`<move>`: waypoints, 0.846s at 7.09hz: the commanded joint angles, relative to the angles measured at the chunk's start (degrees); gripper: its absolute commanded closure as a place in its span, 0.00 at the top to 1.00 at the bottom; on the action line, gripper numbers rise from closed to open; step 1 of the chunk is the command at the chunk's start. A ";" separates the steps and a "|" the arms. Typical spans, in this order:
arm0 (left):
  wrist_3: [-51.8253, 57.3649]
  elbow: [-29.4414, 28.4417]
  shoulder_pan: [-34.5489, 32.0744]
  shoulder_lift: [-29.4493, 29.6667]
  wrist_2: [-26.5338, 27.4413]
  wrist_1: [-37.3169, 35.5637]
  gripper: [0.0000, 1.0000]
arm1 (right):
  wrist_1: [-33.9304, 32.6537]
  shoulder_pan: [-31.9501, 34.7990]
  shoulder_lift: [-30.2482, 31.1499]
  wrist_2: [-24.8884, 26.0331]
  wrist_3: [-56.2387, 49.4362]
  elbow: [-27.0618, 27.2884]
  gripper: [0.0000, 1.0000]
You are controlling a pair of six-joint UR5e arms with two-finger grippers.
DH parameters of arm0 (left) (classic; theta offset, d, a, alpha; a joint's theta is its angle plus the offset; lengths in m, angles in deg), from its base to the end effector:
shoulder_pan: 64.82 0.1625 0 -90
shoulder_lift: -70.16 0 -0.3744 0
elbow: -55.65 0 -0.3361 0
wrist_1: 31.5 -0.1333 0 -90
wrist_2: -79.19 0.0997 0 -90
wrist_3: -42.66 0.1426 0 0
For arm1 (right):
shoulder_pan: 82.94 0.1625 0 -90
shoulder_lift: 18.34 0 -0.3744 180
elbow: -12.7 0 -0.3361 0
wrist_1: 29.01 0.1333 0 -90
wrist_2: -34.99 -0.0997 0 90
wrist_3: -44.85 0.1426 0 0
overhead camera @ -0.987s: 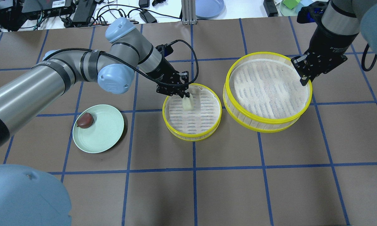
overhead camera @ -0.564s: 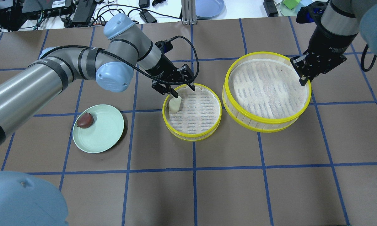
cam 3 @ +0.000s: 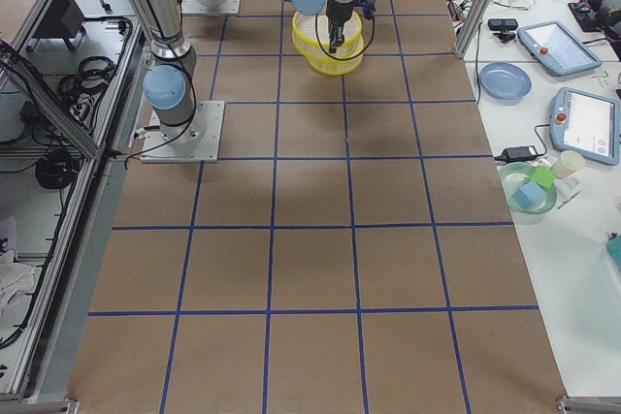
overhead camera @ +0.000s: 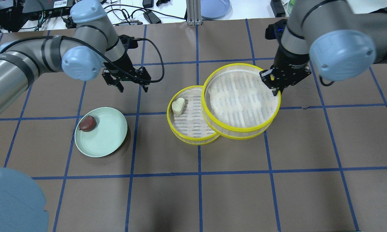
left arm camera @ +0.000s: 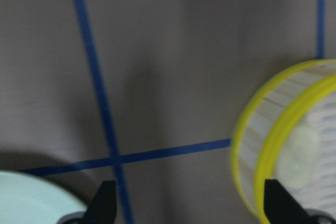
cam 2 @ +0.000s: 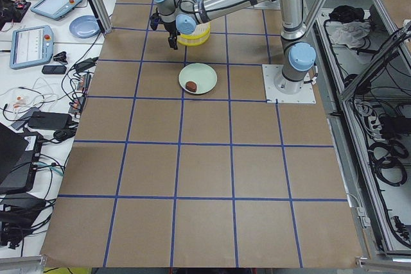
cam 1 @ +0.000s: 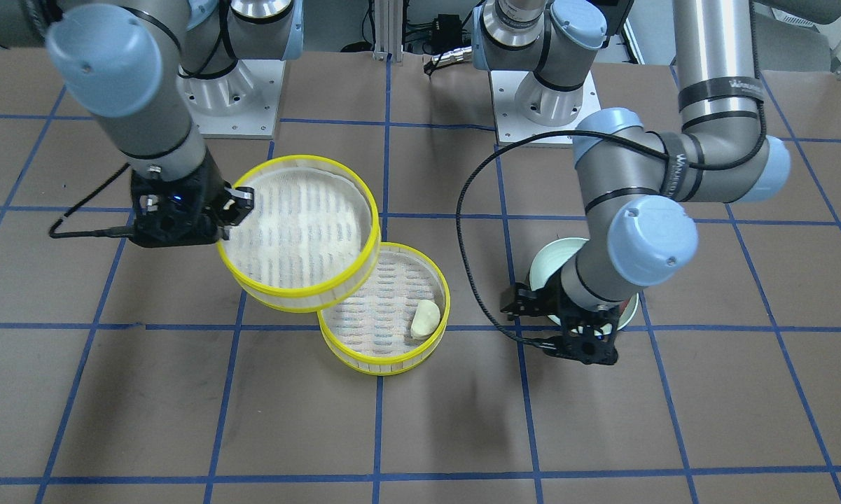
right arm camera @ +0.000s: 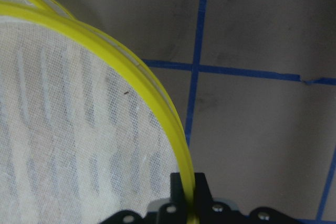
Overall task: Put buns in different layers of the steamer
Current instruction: 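Lower the top tier with the right gripper while the left reaches the brown bun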
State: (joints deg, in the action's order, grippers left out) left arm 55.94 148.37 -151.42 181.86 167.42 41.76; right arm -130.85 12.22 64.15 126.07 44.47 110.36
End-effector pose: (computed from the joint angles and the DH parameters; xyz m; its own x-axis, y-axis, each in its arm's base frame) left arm -0.1064 -0.5315 0.2168 -0.9843 0.1655 0.0605 0.1719 0.9774 0.1230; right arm 0.1719 -0.4509 0.2976 -0.9951 -0.0976 0.0184 -0.0964 0.9936 0.0582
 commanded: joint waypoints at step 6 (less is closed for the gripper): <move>26.97 8.44 8.64 1.77 14.07 1.09 1.00 | -13.92 11.81 -10.60 6.11 14.98 0.25 0.00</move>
State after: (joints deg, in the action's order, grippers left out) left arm 82.08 156.37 -142.88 182.87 180.83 42.89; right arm -144.68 23.97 53.77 131.12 60.30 110.62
